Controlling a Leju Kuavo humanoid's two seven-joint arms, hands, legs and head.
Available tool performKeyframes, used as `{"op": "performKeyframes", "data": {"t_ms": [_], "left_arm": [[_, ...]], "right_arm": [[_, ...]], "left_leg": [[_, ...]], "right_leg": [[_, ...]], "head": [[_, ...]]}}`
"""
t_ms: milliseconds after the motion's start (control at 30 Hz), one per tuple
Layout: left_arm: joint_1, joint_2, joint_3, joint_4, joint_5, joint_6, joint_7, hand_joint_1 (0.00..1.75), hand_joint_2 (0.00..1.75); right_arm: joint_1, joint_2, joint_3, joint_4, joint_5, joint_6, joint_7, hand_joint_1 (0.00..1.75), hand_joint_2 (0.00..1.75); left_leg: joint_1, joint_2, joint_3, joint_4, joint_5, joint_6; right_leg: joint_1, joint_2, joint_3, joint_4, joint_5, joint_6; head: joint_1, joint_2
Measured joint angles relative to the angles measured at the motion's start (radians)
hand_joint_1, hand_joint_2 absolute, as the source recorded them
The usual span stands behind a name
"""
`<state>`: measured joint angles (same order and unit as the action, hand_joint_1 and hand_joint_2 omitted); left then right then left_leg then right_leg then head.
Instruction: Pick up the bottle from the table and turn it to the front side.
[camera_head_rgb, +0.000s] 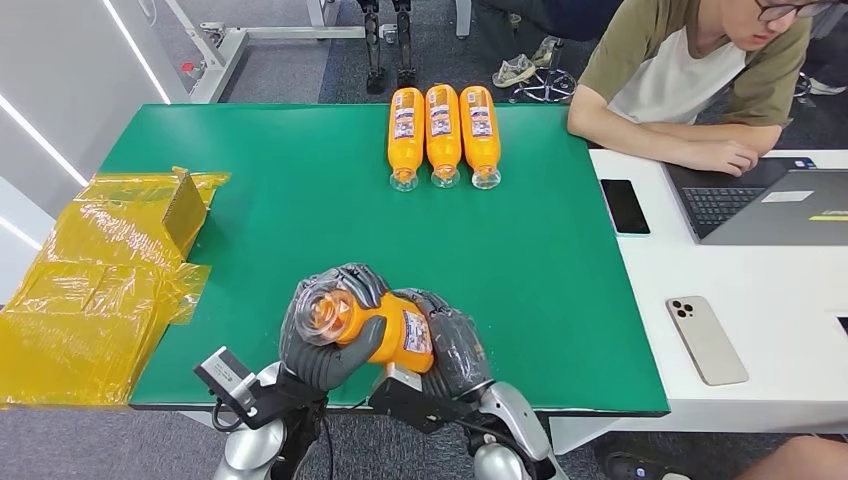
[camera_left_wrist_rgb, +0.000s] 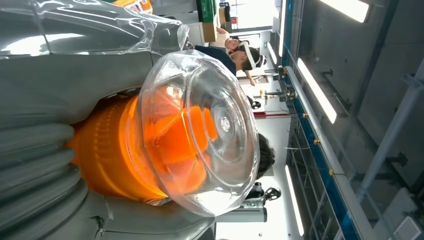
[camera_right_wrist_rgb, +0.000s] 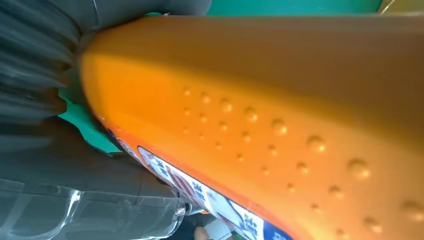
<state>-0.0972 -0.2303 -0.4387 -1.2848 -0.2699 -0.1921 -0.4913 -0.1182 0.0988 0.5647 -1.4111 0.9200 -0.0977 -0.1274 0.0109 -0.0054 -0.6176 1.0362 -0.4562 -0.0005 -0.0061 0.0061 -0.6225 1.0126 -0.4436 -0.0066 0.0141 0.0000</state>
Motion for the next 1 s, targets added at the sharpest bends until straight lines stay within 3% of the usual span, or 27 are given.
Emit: {"op": "performKeyframes", "data": {"t_ms": [167,300,367,467,567,667,767,900,1000], "left_arm": [[0.000,0.000,0.000,0.000,0.000,0.001,0.000,1.75,1.75],[0.000,0.000,0.000,0.000,-0.001,0.001,0.000,1.75,1.75],[0.000,0.000,0.000,0.000,-0.003,0.003,0.000,1.75,1.75],[-0.001,0.000,0.006,0.000,-0.006,0.017,-0.002,1.75,1.75],[-0.001,0.000,0.024,-0.002,-0.007,0.063,-0.006,1.75,1.75],[0.000,0.000,0.047,-0.006,-0.048,0.162,-0.001,1.75,1.75],[0.000,0.001,0.070,-0.010,-0.190,0.362,0.048,1.75,1.75],[-0.002,0.019,0.116,-0.022,-0.559,0.636,0.175,1.75,1.75],[-0.018,0.064,0.156,-0.023,-0.913,0.707,0.323,1.75,1.75]], "right_arm": [[0.002,0.000,0.002,0.002,0.000,-0.001,0.000,0.45,1.75],[0.002,0.000,0.003,0.004,0.001,-0.001,-0.001,0.00,1.75],[0.003,0.000,0.003,0.006,-0.004,-0.014,-0.009,0.00,1.75],[0.013,0.009,0.002,-0.005,-0.070,-0.085,-0.083,0.00,1.75],[0.032,0.023,0.002,-0.048,-0.206,-0.204,-0.219,0.00,1.75],[0.057,0.030,-0.001,-0.111,-0.318,-0.316,-0.332,0.00,1.75],[0.084,0.033,-0.003,-0.171,-0.382,-0.407,-0.412,0.00,1.75],[0.115,0.033,-0.005,-0.223,-0.426,-0.495,-0.477,0.00,1.75],[0.123,0.031,-0.004,-0.242,-0.459,-0.522,-0.492,0.00,1.75]], "left_leg": [[0.000,0.000,0.000,0.000,0.000,0.000],[0.000,0.000,0.000,0.000,0.000,0.000],[0.000,0.000,0.000,0.000,0.000,0.000],[0.000,0.000,0.000,0.000,0.000,0.000],[0.000,0.000,0.000,0.000,0.000,0.000],[0.000,0.000,0.000,0.000,0.000,0.000],[0.000,0.000,0.000,0.000,0.000,0.000],[0.000,0.000,0.000,0.000,0.000,0.000],[0.000,0.000,0.000,0.000,0.000,0.000]], "right_leg": [[0.000,0.000,0.000,0.000,0.000,0.000],[0.000,0.000,0.000,0.000,0.000,0.000],[0.000,0.000,0.000,0.000,0.000,0.000],[0.000,0.000,0.000,0.000,0.000,0.000],[0.000,0.000,0.000,0.000,0.000,0.000],[0.000,0.000,0.000,0.000,-0.001,0.000],[0.000,0.000,0.000,0.000,-0.001,0.000],[0.000,0.000,0.000,0.000,-0.001,0.000],[0.000,0.000,0.000,0.000,-0.001,0.000]], "head": [[0.000,0.000],[0.000,0.000],[0.000,0.000],[0.000,0.000],[0.000,0.000],[0.000,0.000],[0.000,0.000],[0.000,0.000],[0.000,0.000]]}}
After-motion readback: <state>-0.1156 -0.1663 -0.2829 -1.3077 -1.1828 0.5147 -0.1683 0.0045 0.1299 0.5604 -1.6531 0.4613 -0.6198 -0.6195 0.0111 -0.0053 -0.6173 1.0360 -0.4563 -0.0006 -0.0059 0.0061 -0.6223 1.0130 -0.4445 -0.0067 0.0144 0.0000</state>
